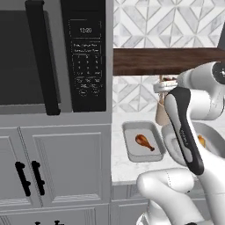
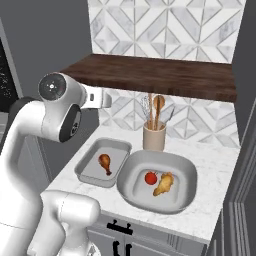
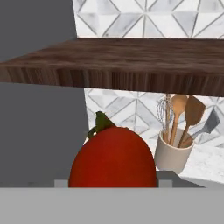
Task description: Place one tomato and one chicken drumstick in each tupperware on the nearby counter, to pack two identical lunches.
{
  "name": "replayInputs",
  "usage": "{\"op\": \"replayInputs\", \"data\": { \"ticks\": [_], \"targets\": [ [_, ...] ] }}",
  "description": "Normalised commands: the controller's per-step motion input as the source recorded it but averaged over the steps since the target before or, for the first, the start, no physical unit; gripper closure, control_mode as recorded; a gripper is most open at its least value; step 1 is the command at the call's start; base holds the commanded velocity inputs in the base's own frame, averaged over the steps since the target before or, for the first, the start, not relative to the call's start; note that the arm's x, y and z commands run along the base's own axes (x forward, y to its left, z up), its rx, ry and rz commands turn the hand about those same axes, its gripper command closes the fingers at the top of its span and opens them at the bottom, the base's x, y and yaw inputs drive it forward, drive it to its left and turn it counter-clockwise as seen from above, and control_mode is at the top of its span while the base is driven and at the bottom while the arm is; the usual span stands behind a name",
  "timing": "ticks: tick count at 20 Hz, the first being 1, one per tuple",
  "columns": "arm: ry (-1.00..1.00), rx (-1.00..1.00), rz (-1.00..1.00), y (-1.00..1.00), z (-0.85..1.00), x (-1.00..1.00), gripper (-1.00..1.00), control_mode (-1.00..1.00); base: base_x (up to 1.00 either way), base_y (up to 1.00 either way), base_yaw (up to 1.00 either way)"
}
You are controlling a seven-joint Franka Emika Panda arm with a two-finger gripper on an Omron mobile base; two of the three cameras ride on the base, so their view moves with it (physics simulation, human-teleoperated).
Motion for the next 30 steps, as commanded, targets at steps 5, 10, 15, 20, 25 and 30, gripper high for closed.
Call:
{"op": "replayInputs", "data": {
  "ticks": [5,10,15,20,25,30],
  "targets": [
    [0.0,-0.03,0.0,-0.04,-0.27,-0.03,1.0,-1.0,-0.02,-0.05,0.04],
    [0.0,-0.03,0.0,-0.13,-0.71,0.05,1.0,-1.0,0.0,0.0,0.0],
    [0.08,-0.05,0.04,0.0,-1.0,0.15,1.0,-1.0,0.0,0.0,0.0],
    [0.19,0.0,0.11,0.06,-0.95,0.23,1.0,-1.0,0.0,0.0,0.0],
    [0.22,0.0,0.1,0.04,-0.77,0.24,1.0,-1.0,0.0,0.0,0.0],
    [0.21,0.0,0.11,0.07,-0.74,0.32,1.0,-1.0,0.0,0.0,0.0]
  ]
}}
